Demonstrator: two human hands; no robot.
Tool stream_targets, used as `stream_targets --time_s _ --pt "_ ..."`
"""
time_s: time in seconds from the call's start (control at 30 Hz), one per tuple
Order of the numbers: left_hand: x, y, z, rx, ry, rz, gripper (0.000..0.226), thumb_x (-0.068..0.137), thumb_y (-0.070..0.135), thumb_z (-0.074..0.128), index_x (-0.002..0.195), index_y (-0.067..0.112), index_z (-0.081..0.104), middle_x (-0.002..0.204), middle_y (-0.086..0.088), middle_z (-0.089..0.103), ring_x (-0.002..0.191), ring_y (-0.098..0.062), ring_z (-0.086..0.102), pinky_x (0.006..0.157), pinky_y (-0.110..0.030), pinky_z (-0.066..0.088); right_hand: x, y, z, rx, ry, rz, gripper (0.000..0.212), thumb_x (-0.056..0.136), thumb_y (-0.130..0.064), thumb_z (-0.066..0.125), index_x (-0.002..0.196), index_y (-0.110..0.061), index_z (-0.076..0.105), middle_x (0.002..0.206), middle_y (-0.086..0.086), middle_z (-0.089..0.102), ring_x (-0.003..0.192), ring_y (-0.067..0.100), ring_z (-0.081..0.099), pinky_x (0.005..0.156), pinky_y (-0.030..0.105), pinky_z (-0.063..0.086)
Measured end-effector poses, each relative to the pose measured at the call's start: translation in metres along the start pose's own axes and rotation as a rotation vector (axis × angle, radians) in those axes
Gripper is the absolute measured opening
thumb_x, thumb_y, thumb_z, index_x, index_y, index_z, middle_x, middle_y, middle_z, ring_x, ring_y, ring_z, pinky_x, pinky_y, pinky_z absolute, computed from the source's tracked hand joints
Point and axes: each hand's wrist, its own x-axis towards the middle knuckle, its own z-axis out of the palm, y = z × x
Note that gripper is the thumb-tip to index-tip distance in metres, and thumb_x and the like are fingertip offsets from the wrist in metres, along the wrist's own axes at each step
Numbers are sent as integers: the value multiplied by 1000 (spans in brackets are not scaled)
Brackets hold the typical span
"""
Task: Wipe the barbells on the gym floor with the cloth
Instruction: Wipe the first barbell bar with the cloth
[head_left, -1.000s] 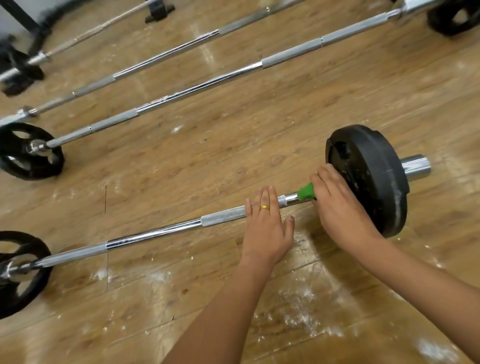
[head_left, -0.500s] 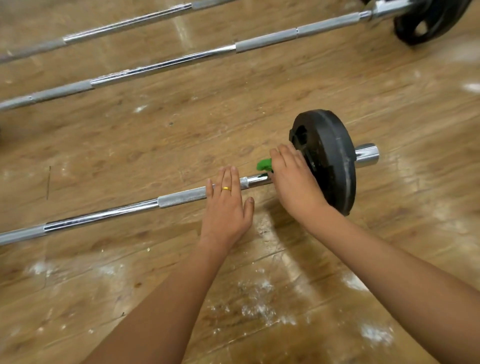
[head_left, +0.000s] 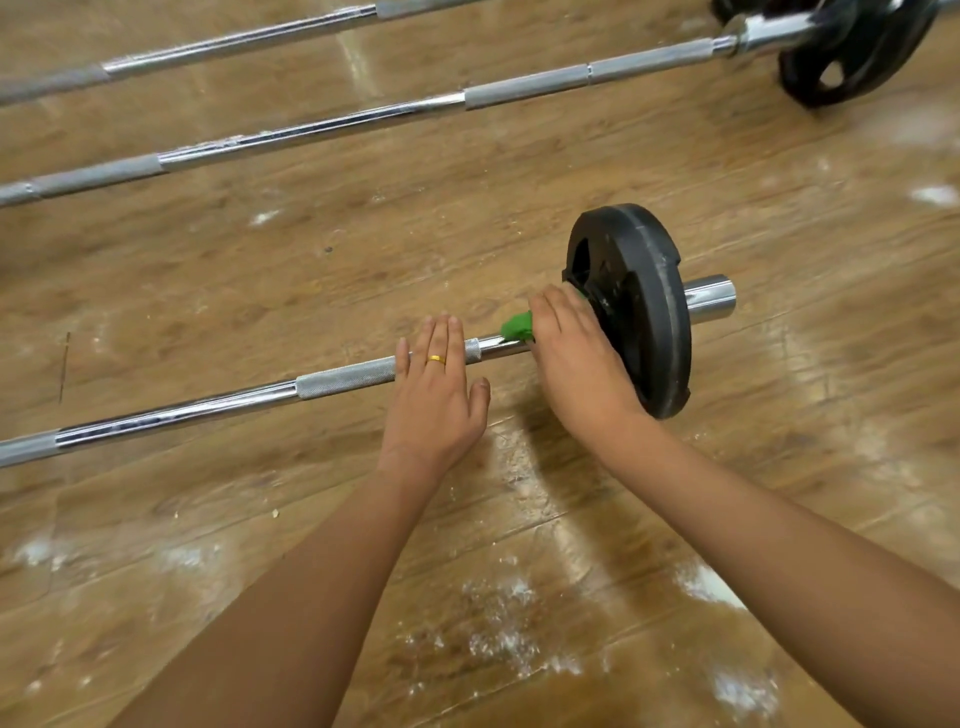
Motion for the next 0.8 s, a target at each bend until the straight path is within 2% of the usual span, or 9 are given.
stream_targets --time_s 0.07,0.13,0.2,0.27,0.4,0.6,0.8 --pt "5 0 -3 -5 1 -5 74 97 43 26 158 2 19 165 -14 23 155 -26 11 125 -43 -3 -8 1 -1 -2 33 -8 55 98 0 55 149 -1 36 157 20 36 150 33 26 123 37 17" --pt "10 0 -5 9 -10 -7 73 97 43 27 158 2 21 164 -13 25 155 -26 12 125 -44 -1 3 3 -3 7 20 -12 49 97 -1 56 144 0 42 152 20 42 146 33 33 121 35 18" --pt "15 -2 -7 20 -19 0 74 97 44 27 158 2 21 164 -13 26 155 -26 12 126 -43 0 27 3 -3 20 -11 3 36 96 -1 58 131 -2 50 138 18 53 137 32 44 118 36 28" --pt "21 -5 -9 32 -32 12 75 97 45 26 158 2 19 165 -13 24 155 -26 11 125 -42 -1 42 -2 -3 21 -23 24 32 94 0 58 126 -4 52 132 16 54 133 32 45 117 38 32" --pt "32 -11 -11 31 -43 9 70 102 42 26 159 3 18 166 -13 21 156 -26 7 126 -41 -1 25 -6 3 -48 25 12 53 91 7 52 143 2 41 150 22 40 146 36 31 123 44 24" --pt "44 -12 -14 -2 -57 2 64 106 35 32 160 4 15 167 -11 16 156 -25 2 125 -40 -2 55 -7 0 -17 -2 33 45 90 8 49 133 -2 48 142 18 48 140 31 38 122 40 24" --pt "49 -15 -15 11 -65 4 64 105 35 33 159 2 18 164 -14 25 155 -27 11 126 -41 4 28 -4 -4 -8 10 14 65 94 12 47 154 -2 26 163 18 21 154 29 10 126 39 13"
